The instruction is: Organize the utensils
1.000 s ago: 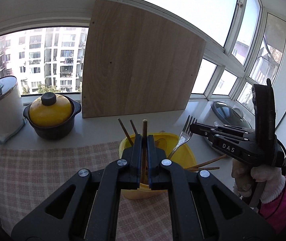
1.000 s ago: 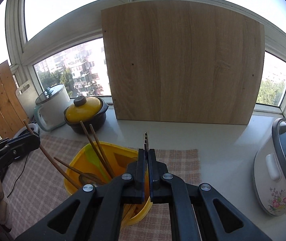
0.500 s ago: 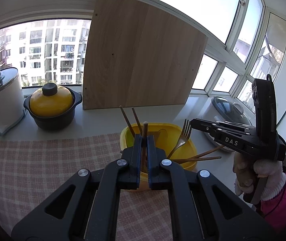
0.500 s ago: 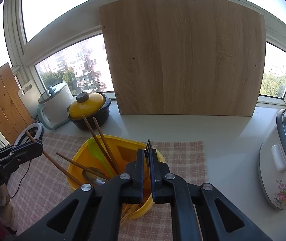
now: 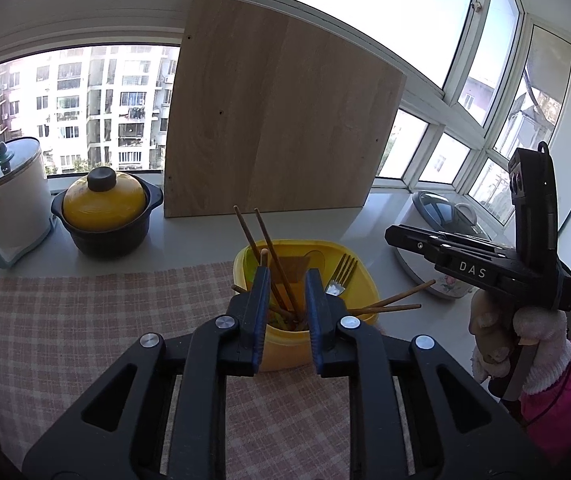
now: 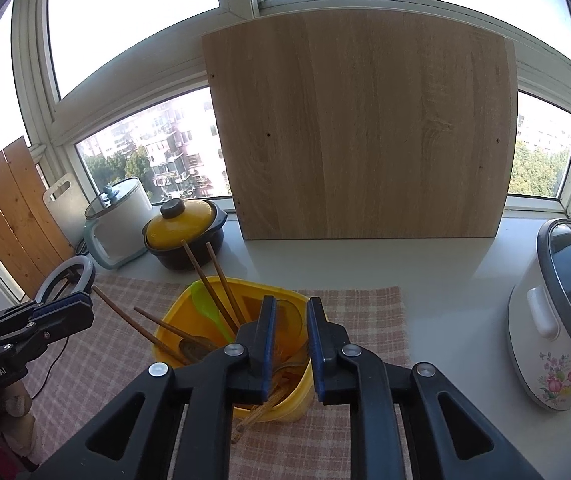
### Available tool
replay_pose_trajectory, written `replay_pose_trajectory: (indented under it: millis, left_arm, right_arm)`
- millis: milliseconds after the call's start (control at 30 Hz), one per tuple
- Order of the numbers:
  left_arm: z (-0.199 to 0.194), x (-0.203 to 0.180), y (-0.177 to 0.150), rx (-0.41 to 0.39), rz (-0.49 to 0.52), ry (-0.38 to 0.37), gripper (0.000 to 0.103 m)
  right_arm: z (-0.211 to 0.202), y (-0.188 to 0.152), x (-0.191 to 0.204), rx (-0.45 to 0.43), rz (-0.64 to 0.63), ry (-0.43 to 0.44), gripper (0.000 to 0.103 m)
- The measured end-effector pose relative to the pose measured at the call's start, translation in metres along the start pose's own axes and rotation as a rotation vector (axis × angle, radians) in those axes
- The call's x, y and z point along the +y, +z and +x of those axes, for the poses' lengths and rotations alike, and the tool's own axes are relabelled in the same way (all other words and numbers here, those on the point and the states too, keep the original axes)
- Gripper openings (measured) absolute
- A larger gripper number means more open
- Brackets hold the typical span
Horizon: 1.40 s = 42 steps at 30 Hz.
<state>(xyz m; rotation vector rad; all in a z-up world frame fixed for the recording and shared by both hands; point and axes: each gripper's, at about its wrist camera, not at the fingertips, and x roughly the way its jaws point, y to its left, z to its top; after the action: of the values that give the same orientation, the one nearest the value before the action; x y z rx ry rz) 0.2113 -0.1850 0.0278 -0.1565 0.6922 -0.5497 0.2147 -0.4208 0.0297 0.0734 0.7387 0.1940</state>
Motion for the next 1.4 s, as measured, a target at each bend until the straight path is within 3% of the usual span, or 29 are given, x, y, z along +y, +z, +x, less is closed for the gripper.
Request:
replay_pose_trajectory:
  millis: [367,467,567,633,767,833,867,933,967,1100,1200,1400]
  left_arm:
    - [-0.027,-0.006,-0.008,-0.025,0.022,0.008,0.019]
    - [-0.037,-0.008,-0.014,-0.032,0.033,0.012,0.027]
    - [-0.047,-0.009,-0.021,-0.039,0.043,0.017,0.028]
    - [-0.054,-0.012,-0.026,-0.042,0.052,0.023,0.029]
    - [-0.069,-0.018,-0.036,-0.05,0.078,0.032,0.047]
    - [-0.077,-0.023,-0.041,-0.06,0.095,0.044,0.05]
    - [-0.08,-0.025,-0.043,-0.061,0.101,0.049,0.056]
    - [-0.089,-0.028,-0.048,-0.068,0.103,0.06,0.067]
    - [-0.093,-0.029,-0.051,-0.074,0.099,0.061,0.072]
    - [-0.105,-0.034,-0.061,-0.074,0.094,0.072,0.076]
    - [-0.111,-0.04,-0.068,-0.075,0.106,0.089,0.083]
    - [-0.122,-0.045,-0.079,-0.074,0.103,0.169,0.097]
  right_arm:
    - [-0.028,-0.007,0.007,-0.032,0.009,-0.012,0.017]
    - [-0.04,-0.012,0.012,-0.046,0.013,-0.025,0.018]
    - [-0.053,-0.016,0.018,-0.061,0.02,-0.033,0.022]
    - [-0.063,-0.02,0.024,-0.077,0.02,-0.044,0.039]
    - [-0.08,-0.029,0.035,-0.1,0.01,-0.055,0.041]
    - [-0.088,-0.033,0.04,-0.11,0.017,-0.05,0.043]
    - [-0.091,-0.036,0.042,-0.113,0.023,-0.048,0.046]
    - [-0.098,-0.04,0.046,-0.123,0.032,-0.047,0.064]
    - [-0.102,-0.043,0.048,-0.132,0.033,-0.049,0.066]
    - [-0.115,-0.053,0.06,-0.152,0.009,-0.073,0.072]
    - [-0.122,-0.061,0.065,-0.156,0.004,-0.075,0.085]
    - [-0.138,-0.074,0.072,-0.201,0.011,-0.122,0.101]
